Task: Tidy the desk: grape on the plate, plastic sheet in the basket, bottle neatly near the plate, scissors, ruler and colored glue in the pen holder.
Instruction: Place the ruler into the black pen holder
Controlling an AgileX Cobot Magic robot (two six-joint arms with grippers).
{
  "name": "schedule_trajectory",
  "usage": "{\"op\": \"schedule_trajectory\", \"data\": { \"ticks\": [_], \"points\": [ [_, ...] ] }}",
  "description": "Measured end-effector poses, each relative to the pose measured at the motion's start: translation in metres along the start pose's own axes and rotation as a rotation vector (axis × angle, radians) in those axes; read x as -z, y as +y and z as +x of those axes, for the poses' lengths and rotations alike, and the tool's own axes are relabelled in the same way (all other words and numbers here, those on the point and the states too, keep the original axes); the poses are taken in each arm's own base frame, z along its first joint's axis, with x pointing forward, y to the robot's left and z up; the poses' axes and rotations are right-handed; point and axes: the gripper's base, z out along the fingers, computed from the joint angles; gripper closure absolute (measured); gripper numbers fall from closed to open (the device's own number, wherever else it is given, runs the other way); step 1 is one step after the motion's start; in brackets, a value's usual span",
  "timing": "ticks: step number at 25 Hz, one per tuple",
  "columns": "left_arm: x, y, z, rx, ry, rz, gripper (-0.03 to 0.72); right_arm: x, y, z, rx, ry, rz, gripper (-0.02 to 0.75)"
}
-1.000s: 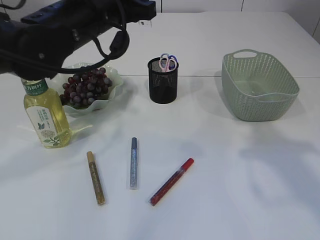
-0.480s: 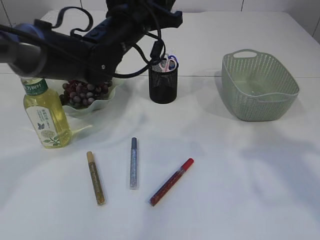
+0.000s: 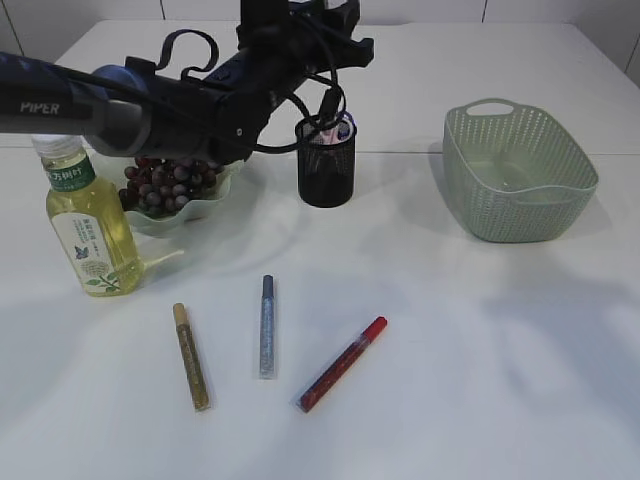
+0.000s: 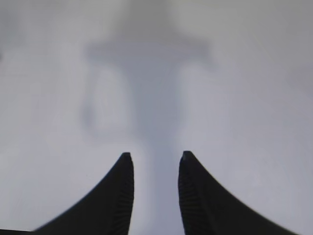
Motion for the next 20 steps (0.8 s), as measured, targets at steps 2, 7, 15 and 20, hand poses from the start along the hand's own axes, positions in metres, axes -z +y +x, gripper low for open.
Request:
{"op": "schedule_trajectory", "data": {
  "ticks": [2,7,15,20],
  "points": [
    [-0.001,0.008,0.005,0.008,0.025,-0.022,0.414,0.000,0.000,0.000,0.000,0.000,0.000,0.477],
    [-0.001,0.020,0.020,0.020,0.092,-0.048,0.414,0.000,0.000,0.000,0.000,0.000,0.001,0.477],
    [-0.001,0.022,0.046,0.020,0.145,-0.052,0.414,0.000,0.000,0.000,0.000,0.000,0.001,0.477],
    [-0.006,0.022,0.061,0.021,0.172,-0.053,0.413,0.000,0.000,0.000,0.000,0.000,0.001,0.477]
  ]
}}
